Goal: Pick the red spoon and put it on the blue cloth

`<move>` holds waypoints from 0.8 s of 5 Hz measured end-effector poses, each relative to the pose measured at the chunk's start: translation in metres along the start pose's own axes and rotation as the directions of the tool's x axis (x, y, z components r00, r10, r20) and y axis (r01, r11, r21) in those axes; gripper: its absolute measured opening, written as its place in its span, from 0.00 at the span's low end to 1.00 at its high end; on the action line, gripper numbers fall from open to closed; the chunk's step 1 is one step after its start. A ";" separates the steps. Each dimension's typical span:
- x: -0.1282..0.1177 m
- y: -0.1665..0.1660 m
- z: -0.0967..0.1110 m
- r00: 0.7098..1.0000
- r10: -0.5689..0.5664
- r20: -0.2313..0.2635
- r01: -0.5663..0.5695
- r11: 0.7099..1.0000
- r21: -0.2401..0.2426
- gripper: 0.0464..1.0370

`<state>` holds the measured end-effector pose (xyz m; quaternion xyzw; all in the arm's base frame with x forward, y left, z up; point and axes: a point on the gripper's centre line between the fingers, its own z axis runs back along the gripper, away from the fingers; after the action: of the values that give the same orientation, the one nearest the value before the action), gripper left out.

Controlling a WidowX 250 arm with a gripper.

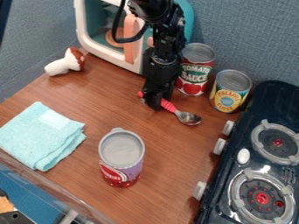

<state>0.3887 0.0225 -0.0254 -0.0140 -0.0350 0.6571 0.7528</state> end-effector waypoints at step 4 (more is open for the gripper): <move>0.040 0.060 0.076 0.996 -0.075 -0.045 0.073 0.997 -0.034 0.36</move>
<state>0.3291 0.0680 0.0477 -0.0398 -0.0288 0.6276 0.7770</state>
